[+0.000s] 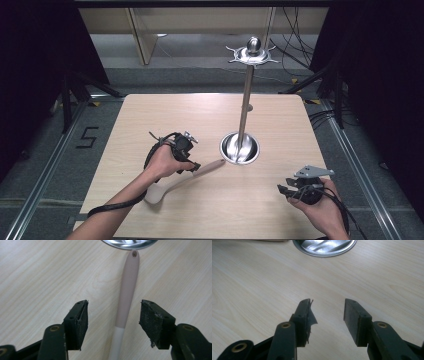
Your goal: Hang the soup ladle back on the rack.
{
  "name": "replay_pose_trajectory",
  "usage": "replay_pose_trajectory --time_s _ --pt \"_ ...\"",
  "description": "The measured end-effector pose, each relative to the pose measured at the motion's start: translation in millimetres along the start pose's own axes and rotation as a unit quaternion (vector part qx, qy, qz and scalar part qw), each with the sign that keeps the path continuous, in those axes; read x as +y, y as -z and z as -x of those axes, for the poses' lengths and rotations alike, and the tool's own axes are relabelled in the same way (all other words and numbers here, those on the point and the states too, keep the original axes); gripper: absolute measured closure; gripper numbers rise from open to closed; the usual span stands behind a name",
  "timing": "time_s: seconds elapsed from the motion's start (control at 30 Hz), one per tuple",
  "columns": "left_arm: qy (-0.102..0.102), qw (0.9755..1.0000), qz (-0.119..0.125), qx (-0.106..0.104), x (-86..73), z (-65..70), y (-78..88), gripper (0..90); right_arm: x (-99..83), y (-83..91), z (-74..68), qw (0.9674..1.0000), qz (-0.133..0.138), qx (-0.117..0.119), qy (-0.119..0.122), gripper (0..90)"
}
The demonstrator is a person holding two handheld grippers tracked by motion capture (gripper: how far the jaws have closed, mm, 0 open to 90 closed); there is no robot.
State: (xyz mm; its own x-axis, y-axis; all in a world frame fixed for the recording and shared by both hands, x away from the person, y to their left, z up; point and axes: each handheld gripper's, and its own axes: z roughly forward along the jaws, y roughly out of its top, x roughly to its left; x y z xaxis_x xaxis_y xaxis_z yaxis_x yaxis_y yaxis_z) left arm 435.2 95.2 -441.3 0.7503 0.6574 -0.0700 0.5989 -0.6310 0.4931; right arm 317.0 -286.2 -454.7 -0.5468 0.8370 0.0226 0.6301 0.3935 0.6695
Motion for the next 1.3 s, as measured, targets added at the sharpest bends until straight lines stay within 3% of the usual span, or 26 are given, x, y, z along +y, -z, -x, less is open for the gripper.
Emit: replay_pose_trajectory --time_s 0.03,0.07,0.13,0.17,0.33,0.4,0.43,0.5,0.57,0.77,0.8,0.93,1.2,1.23,1.3 --pt "0.007 1.0000 -0.002 0.001 0.8 1.2 -1.8 40.9 0.8 -0.2 -0.8 0.9999 -0.006 0.002 -0.010 57.5" --pt "-0.012 0.9998 -0.013 0.014 2.7 -1.5 -2.7 41.5 0.9 -0.7 -0.3 0.9999 -0.008 0.005 -0.010 57.5" --pt "-0.027 0.9989 -0.038 0.009 6.2 -2.4 -3.9 42.7 -0.2 -2.0 2.4 1.0000 -0.008 0.004 0.004 57.5" --pt "-0.032 0.9985 -0.043 0.008 8.6 -2.4 -5.8 43.5 -0.2 -1.1 1.3 0.9999 -0.012 0.008 -0.009 57.5" --pt "-0.037 0.9961 -0.080 -0.002 19.0 -2.2 -8.0 45.9 -3.2 0.5 2.0 0.9999 -0.011 0.007 0.000 57.4" --pt "-0.043 0.9950 -0.090 -0.005 21.8 -2.3 -7.7 46.4 -3.0 3.8 -1.5 0.9997 -0.015 0.007 -0.015 57.4" --pt "-0.046 0.9944 -0.095 -0.008 23.3 -2.3 -8.1 46.7 -4.1 4.0 -0.9 0.9999 -0.013 0.008 -0.002 57.4" --pt "-0.049 0.9934 -0.104 -0.010 24.9 -1.7 -10.3 47.2 -4.9 5.8 -4.0 0.9996 -0.020 0.007 -0.017 58.2" --pt "-0.056 0.9912 -0.118 -0.018 26.2 -1.4 -13.1 45.8 -5.6 5.1 -3.5 0.9998 -0.019 0.008 -0.001 59.2" --pt "-0.070 0.9883 -0.134 -0.018 30.3 -0.3 -23.7 46.3 -4.1 4.5 -5.0 0.9996 -0.025 0.011 -0.001 60.8" --pt "-0.081 0.9861 -0.144 -0.017 30.9 -0.7 -26.1 46.5 -4.5 3.6 -4.3 0.9996 -0.026 0.012 0.003 61.0" --pt "-0.099 0.9817 -0.162 -0.016 29.7 1.3 -37.6 46.0 -6.1 2.0 -2.1 0.9995 -0.029 0.011 0.010 62.0" --pt "-0.103 0.9797 -0.171 -0.026 24.4 5.8 -48.2 48.0 -5.4 3.8 -3.3 0.9996 -0.027 0.011 0.000 62.1" --pt "-0.105 0.9785 -0.176 -0.026 24.1 6.1 -48.8 48.6 -5.3 3.9 -3.6 0.9995 -0.029 0.011 0.000 62.1" --pt "-0.110 0.9772 -0.180 -0.024 23.1 6.5 -50.6 51.7 -5.6 2.4 -2.1 0.9995 -0.025 0.012 0.016 62.0"
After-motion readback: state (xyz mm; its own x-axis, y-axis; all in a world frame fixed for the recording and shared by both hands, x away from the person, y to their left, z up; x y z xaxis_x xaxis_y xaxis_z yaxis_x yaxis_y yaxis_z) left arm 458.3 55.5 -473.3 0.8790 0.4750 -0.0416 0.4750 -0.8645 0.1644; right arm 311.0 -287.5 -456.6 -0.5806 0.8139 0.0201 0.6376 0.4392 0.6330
